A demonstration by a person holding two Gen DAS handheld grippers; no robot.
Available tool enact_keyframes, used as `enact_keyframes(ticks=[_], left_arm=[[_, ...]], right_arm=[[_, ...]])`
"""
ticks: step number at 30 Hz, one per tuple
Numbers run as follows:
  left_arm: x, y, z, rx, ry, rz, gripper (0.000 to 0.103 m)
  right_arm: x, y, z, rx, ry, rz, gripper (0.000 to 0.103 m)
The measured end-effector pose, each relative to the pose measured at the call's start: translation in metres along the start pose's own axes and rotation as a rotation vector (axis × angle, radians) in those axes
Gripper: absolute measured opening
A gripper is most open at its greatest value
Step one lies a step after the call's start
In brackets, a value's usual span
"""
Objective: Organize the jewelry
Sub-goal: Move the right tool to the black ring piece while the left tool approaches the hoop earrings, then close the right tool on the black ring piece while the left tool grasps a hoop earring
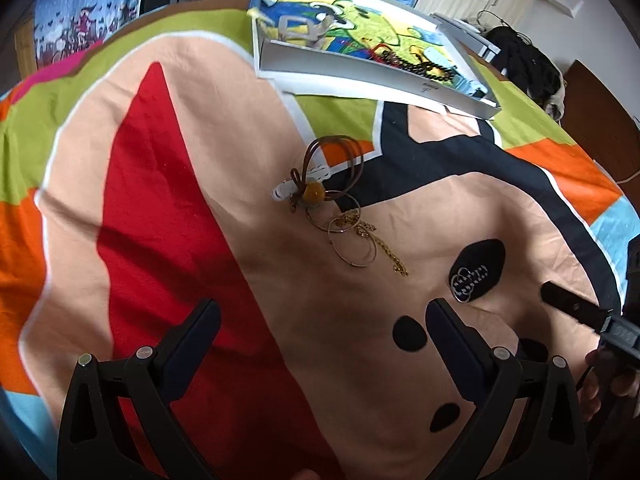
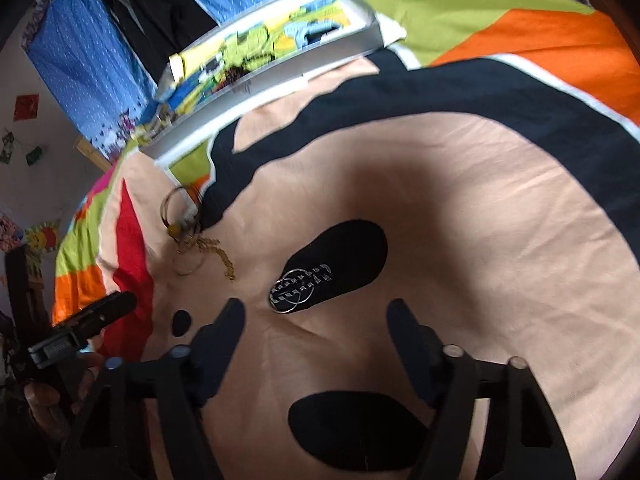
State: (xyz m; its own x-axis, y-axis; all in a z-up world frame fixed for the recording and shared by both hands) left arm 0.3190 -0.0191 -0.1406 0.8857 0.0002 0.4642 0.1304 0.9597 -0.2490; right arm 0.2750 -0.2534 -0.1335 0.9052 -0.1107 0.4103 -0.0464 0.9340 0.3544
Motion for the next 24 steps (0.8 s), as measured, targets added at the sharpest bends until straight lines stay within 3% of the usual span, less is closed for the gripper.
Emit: enact_keyframes(ticks=[4, 9, 15, 17, 20, 24], left_arm=[[0.005, 0.0, -0.003, -0.042, -0.006, 0.016, 0.094], [0.009, -0.004, -0.015, -0.087, 0.015, 0.015, 0.066], [0.016, -0.007, -0.03, -0.12, 0.029, 0.014, 0.053], [0.021, -0.006, -0.036, -0.118, 0.029, 0.024, 0.052], [0.025, -0.003, -0.049, -0.092, 0.05, 0.043, 0.037], [0.027, 0.006, -0.054, -0.073, 0.05, 0.065, 0.027]], right_arm=[[0.002, 0.002, -0.018, -0.019, 0.036, 0.033, 0.056], [0.006, 0.002, -0.035, -0.028, 0.061, 0.044, 0.048], [0.011, -0.006, -0.046, -0.032, 0.07, 0.02, 0.045], [0.012, -0.007, -0.048, -0.029, 0.067, 0.017, 0.045], [0.014, -0.008, -0.052, -0.03, 0.064, 0.021, 0.045], [0.015, -0.007, -0.056, -0.023, 0.064, 0.018, 0.041]])
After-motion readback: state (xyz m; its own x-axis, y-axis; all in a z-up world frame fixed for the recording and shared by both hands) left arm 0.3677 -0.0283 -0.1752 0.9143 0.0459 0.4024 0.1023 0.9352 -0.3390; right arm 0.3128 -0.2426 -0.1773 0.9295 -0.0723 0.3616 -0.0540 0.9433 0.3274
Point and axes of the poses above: each gripper's, at about its wrist camera, not at the fingertips, and z roughly against the way its jaws point, y to its left, x to its top, the point moved 6 cm from there along -z, roughly the way its jaws point, and after that the axes turned 2 degrees about x, right-handed, at the moved point
